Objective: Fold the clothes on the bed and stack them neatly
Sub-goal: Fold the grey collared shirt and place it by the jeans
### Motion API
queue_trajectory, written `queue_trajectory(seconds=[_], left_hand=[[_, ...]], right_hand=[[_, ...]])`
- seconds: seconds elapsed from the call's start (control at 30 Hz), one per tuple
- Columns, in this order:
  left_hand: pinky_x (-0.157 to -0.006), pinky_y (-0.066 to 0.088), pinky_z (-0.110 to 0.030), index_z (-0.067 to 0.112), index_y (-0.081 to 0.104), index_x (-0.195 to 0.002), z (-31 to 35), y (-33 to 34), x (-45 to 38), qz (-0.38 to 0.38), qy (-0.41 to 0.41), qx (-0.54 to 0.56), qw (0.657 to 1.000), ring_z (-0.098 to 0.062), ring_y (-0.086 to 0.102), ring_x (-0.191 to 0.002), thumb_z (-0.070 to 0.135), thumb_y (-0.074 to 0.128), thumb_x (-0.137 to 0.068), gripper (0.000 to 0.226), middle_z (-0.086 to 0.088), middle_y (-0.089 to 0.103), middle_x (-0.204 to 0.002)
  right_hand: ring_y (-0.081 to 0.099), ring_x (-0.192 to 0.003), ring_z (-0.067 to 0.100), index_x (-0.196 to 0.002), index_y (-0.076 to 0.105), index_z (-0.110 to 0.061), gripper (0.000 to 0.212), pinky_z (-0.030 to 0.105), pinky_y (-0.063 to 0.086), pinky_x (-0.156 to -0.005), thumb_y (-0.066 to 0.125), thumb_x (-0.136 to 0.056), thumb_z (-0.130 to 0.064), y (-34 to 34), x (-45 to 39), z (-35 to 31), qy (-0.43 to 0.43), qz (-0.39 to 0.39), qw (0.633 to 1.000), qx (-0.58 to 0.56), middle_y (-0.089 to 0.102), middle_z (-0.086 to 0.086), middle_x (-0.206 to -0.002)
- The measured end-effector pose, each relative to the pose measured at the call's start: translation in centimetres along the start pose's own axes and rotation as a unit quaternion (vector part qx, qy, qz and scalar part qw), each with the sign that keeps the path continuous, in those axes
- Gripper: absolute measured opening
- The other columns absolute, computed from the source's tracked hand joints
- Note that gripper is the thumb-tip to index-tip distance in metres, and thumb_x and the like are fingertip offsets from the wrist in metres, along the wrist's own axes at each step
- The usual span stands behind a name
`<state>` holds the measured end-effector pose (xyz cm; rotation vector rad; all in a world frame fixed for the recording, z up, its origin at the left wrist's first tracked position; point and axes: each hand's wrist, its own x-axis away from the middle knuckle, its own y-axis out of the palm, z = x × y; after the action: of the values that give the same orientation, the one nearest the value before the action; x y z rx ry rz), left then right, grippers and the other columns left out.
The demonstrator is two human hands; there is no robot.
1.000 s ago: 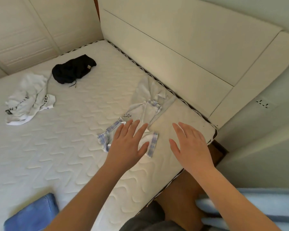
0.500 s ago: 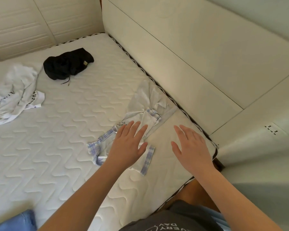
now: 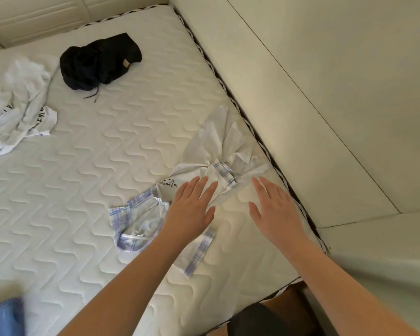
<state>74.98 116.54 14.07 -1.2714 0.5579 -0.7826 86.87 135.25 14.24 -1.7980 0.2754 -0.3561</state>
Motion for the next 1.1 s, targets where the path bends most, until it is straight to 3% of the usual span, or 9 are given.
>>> queue_trajectory(seconds=[0.23, 0.43, 0.6, 0.7, 0.77, 0.83, 0.93, 1.0, 1.1], left_hand=[[-0.110, 0.039, -0.049, 0.014, 0.047, -0.146, 0.0, 9.8, -9.0, -0.030, -0.037, 0.018, 0.999, -0.035, 0.045, -0.136, 0.026, 0.072, -0.083, 0.068, -0.015, 0.048, -0.147], [-0.121, 0.005, -0.038, 0.025, 0.000, -0.158, -1.1, 20.8, -14.5, -0.128, -0.056, -0.009, 0.990, -0.024, -0.001, -0.152, 0.042, 0.045, -0.099, 0.076, -0.005, -0.002, -0.166], [-0.123, 0.007, -0.045, 0.023, -0.006, -0.157, -2.1, 28.0, -17.7, -0.186, -0.066, -0.036, 0.980, -0.028, -0.008, -0.152, 0.050, 0.052, -0.095, 0.089, -0.007, -0.010, -0.165], [-0.121, 0.013, -0.048, 0.023, -0.001, -0.157, -2.6, 30.8, -18.3, -0.194, -0.094, -0.025, 0.976, -0.028, -0.003, -0.152, 0.044, 0.056, -0.093, 0.088, -0.007, -0.003, -0.166], [-0.120, 0.017, -0.048, 0.022, 0.005, -0.157, -2.8, 31.9, -18.1, -0.186, -0.107, -0.025, 0.976, -0.026, 0.001, -0.152, 0.034, 0.051, -0.095, 0.078, -0.005, 0.004, -0.166], [-0.118, 0.024, -0.047, 0.020, 0.011, -0.157, -3.1, 32.4, -17.8, -0.177, -0.100, -0.030, 0.979, -0.027, 0.007, -0.152, 0.020, 0.044, -0.096, 0.069, -0.006, 0.010, -0.165], [-0.104, 0.044, -0.041, 0.014, 0.031, -0.150, -3.7, 32.2, -17.5, -0.139, -0.089, 0.003, 0.986, -0.028, 0.028, -0.145, 0.011, 0.036, -0.094, 0.056, -0.009, 0.033, -0.155], [-0.091, 0.051, -0.036, 0.013, 0.043, -0.140, -4.3, 31.8, -17.2, -0.118, -0.086, 0.025, 0.989, -0.024, 0.041, -0.133, 0.009, 0.039, -0.094, 0.047, -0.006, 0.047, -0.142], [-0.088, 0.049, -0.037, 0.012, 0.056, -0.125, -5.3, 31.1, -15.3, -0.101, -0.068, 0.043, 0.992, -0.023, 0.050, -0.117, 0.005, 0.047, -0.093, 0.034, -0.005, 0.057, -0.124]], right_hand=[[0.042, -0.137, 0.027, -0.153, 0.031, -0.015, 0.069, 0.041, 0.038, -0.108, 0.060, -0.091, -0.027, 7.8, -10.4, 7.7, -0.049, -0.070, 0.996, 0.030, 0.039, 0.009, -0.153], [0.020, -0.148, 0.027, -0.157, 0.008, -0.022, 0.082, 0.041, 0.031, -0.113, 0.058, -0.092, -0.022, 16.9, -16.3, 11.9, -0.073, -0.127, 0.987, 0.066, 0.012, 0.005, -0.164], [0.005, -0.151, 0.029, -0.158, 0.002, -0.024, 0.092, 0.050, 0.021, -0.118, 0.061, -0.088, -0.011, 22.8, -19.9, 14.4, -0.091, -0.145, 0.980, 0.103, -0.006, 0.001, -0.165], [-0.001, -0.151, 0.029, -0.157, -0.001, -0.024, 0.090, 0.052, 0.015, -0.119, 0.059, -0.091, -0.014, 25.2, -21.6, 15.8, -0.097, -0.174, 0.972, 0.127, -0.012, 0.002, -0.165], [0.004, -0.151, 0.030, -0.157, 0.004, -0.021, 0.084, 0.049, 0.017, -0.119, 0.058, -0.093, -0.016, 26.2, -22.3, 16.5, -0.101, -0.191, 0.968, 0.131, -0.005, 0.004, -0.165], [0.019, -0.147, 0.032, -0.155, 0.018, -0.019, 0.071, 0.046, 0.029, -0.114, 0.056, -0.094, -0.015, 26.8, -22.8, 16.8, -0.101, -0.183, 0.971, 0.113, 0.011, 0.007, -0.163], [0.047, -0.122, 0.031, -0.140, 0.042, -0.013, 0.048, 0.040, 0.048, -0.092, 0.054, -0.094, -0.011, 27.1, -23.0, 16.0, -0.106, -0.136, 0.979, 0.107, 0.044, 0.010, -0.142], [0.054, -0.107, 0.029, -0.131, 0.048, -0.010, 0.038, 0.036, 0.048, -0.084, 0.052, -0.093, -0.007, 27.1, -22.6, 15.2, -0.111, -0.135, 0.978, 0.113, 0.053, 0.010, -0.125], [0.059, -0.100, 0.027, -0.125, 0.052, -0.008, 0.031, 0.034, 0.047, -0.079, 0.048, -0.094, -0.004, 27.2, -20.9, 13.7, -0.109, -0.190, 0.970, 0.107, 0.056, 0.010, -0.118]])
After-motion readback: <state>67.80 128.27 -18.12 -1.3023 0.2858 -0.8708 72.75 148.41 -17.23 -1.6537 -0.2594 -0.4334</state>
